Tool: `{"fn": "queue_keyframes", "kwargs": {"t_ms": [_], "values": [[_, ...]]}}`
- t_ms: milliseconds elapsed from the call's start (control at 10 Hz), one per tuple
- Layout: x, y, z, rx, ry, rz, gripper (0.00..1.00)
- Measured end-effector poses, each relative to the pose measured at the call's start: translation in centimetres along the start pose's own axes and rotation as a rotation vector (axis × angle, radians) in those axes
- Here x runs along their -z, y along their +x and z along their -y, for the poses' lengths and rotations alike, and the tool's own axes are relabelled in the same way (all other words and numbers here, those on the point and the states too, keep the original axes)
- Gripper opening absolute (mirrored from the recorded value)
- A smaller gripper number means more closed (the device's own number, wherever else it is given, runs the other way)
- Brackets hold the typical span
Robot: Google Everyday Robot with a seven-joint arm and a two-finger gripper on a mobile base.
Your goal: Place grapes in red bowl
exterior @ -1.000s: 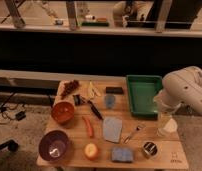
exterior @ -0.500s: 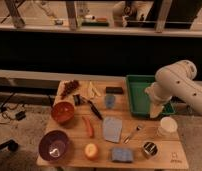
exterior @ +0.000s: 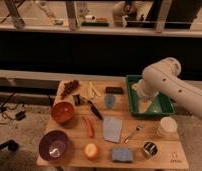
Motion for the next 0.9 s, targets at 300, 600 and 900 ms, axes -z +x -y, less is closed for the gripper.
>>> {"fn": "queue_keyframes", "kwargs": {"t_ms": [300,600,900], "values": [[-0.5,-4.1,3.1,0.066,0.016,0.071,0.80],[-1.5,-8.1,6.0,0.108,0.008,0.133,0.80],[-1.5,-7.8,6.0,0.106,0.006,0.128,0.80]]}}
